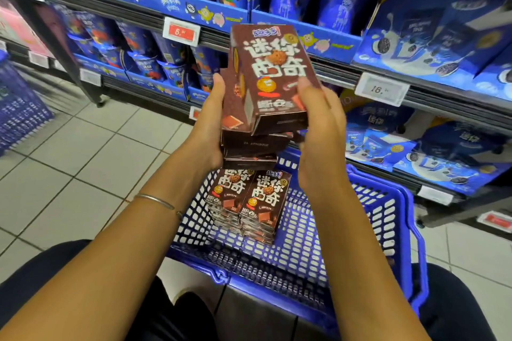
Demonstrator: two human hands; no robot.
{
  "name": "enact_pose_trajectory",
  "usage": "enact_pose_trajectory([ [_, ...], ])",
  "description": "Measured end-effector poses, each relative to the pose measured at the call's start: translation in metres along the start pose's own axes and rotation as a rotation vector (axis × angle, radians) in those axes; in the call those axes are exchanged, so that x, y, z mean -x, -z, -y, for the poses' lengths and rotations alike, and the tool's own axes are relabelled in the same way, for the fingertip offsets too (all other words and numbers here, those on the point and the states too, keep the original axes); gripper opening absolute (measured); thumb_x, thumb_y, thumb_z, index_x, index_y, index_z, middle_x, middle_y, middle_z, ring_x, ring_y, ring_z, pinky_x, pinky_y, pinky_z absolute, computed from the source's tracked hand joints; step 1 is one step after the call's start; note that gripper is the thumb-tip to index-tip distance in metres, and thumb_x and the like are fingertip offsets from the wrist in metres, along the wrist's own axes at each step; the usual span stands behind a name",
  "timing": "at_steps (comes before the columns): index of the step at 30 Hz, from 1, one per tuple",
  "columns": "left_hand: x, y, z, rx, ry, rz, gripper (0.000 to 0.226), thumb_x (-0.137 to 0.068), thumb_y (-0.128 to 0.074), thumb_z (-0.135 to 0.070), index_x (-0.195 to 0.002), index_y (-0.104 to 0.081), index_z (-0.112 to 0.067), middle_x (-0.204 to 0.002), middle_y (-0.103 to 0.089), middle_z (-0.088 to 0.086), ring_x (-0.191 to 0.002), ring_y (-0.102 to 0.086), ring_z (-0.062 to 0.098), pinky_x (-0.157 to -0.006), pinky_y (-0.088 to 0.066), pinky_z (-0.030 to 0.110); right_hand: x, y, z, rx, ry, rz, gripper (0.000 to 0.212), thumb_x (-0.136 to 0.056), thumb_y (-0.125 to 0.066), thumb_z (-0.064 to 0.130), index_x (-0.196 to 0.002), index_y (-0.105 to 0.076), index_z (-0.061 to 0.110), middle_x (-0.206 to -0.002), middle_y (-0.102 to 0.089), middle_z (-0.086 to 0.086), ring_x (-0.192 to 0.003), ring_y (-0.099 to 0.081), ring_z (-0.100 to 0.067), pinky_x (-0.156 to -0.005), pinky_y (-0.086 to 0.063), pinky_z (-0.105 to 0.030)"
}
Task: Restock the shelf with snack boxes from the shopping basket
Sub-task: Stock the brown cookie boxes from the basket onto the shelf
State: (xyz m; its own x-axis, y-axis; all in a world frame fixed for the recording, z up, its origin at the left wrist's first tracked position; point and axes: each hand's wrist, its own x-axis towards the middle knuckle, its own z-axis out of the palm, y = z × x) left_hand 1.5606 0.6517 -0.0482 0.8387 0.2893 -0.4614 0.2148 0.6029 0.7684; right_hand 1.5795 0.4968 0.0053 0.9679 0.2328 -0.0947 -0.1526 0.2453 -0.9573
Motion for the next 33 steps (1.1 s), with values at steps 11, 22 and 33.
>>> enact_pose_trajectory([
  [11, 0.0, -0.003, -0.001, -0.025, -0.1, 0.081, 0.081, -0.091, -0.03, -0.087, -0.128, -0.074, -0.03, -0.129, -0.074, 0.009, -0.116, -0.073, 0.03, -0.079, -0.064, 0.042, -0.008, -0.009, -0.006, 0.049, -0.114, 0.057, 0.044, -0.085, -0.059, 0.052, -0.121, -0.068, 0.029, -0.113, -0.075, 0.002, -0.112, -0.069, -0.024, -0.104, -0.05, -0.059],
  [22, 0.112, -0.079, -0.127, -0.071, 0.13, 0.045, 0.11, -0.065, -0.032, -0.101, -0.139, -0.067, -0.029, -0.134, -0.072, 0.01, -0.122, -0.07, 0.032, -0.103, -0.056, 0.052, 0.033, -0.047, 0.176, 0.076, -0.272, 0.041, 0.048, -0.08, -0.066, 0.046, -0.123, -0.066, 0.024, -0.094, -0.074, 0.015, -0.089, -0.072, -0.005, -0.079, -0.057, -0.035],
  [33, 0.311, -0.261, -0.34, -0.06, 0.141, 0.158, 0.104, -0.065, -0.054, -0.1, -0.141, -0.065, -0.031, -0.144, -0.065, 0.009, -0.133, -0.063, 0.032, -0.115, -0.045, 0.052, 0.095, -0.073, 0.542, 0.037, -0.381, 0.188, 0.051, -0.065, -0.066, 0.028, -0.113, -0.061, 0.014, -0.09, -0.072, -0.005, -0.08, -0.068, -0.024, -0.08, -0.053, -0.044],
])
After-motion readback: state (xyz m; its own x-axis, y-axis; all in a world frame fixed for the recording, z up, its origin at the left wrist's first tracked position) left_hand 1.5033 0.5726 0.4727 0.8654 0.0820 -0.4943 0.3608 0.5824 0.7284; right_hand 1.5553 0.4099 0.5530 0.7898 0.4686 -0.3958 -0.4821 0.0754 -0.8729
